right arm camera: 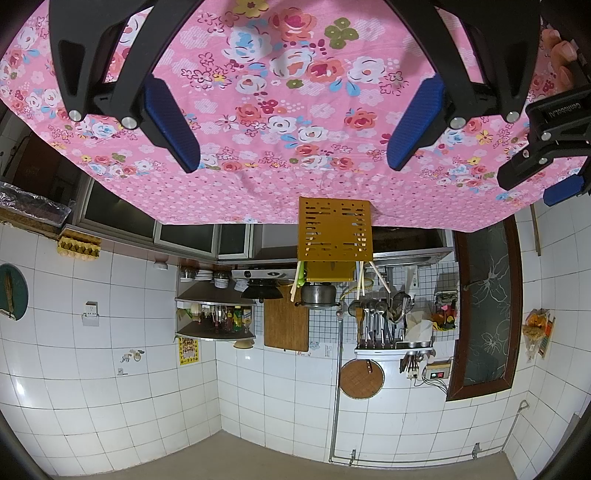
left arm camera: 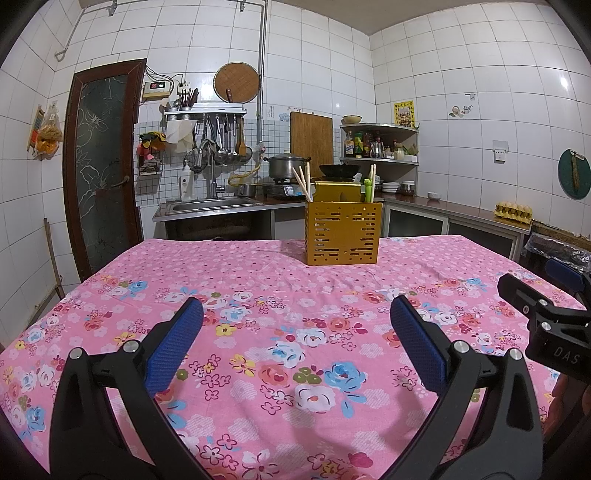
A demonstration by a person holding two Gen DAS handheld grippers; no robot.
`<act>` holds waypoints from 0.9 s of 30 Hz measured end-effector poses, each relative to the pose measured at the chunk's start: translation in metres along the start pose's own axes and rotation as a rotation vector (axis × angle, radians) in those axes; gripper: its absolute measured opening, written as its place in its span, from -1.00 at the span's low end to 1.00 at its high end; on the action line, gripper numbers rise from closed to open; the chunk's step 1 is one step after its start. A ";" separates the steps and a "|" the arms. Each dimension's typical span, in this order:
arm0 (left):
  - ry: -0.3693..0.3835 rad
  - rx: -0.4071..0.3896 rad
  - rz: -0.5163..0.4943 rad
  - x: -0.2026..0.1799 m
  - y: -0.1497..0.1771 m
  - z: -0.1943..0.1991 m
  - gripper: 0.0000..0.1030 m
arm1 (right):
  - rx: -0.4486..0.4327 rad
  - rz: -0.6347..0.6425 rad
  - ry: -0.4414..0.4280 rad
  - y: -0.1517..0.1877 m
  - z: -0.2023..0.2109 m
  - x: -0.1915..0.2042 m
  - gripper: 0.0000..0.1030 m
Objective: Organize utensils
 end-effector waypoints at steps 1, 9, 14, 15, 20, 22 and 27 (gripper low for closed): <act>0.000 0.000 0.000 0.000 0.000 0.000 0.90 | -0.001 0.000 0.000 0.000 0.000 0.000 0.92; 0.000 -0.002 0.000 0.000 0.000 0.000 0.90 | -0.001 0.001 0.000 -0.001 0.001 0.001 0.92; 0.000 -0.003 -0.001 0.000 0.000 0.001 0.90 | -0.001 0.002 0.000 -0.001 0.000 0.000 0.92; 0.000 -0.004 -0.002 0.000 0.000 0.000 0.90 | -0.001 0.002 0.000 -0.001 0.000 0.000 0.92; -0.001 -0.006 -0.002 -0.001 -0.001 0.002 0.90 | 0.000 0.002 0.000 -0.001 0.000 0.000 0.92; -0.001 -0.007 -0.002 -0.001 -0.002 0.001 0.90 | 0.000 0.002 0.000 -0.001 0.001 0.001 0.92; -0.002 -0.007 -0.001 -0.001 -0.002 0.001 0.90 | 0.000 0.003 0.000 -0.001 0.001 0.001 0.92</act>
Point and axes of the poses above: each gripper's, at about its wrist camera, not at the fingertips, and z roughly against the way its jaws point, x to its left, y to its underside, the point moved 5 cm from there along -z, roughly the way its jaws point, and after that the axes turned 11 degrees about z, right-handed, at the moved point
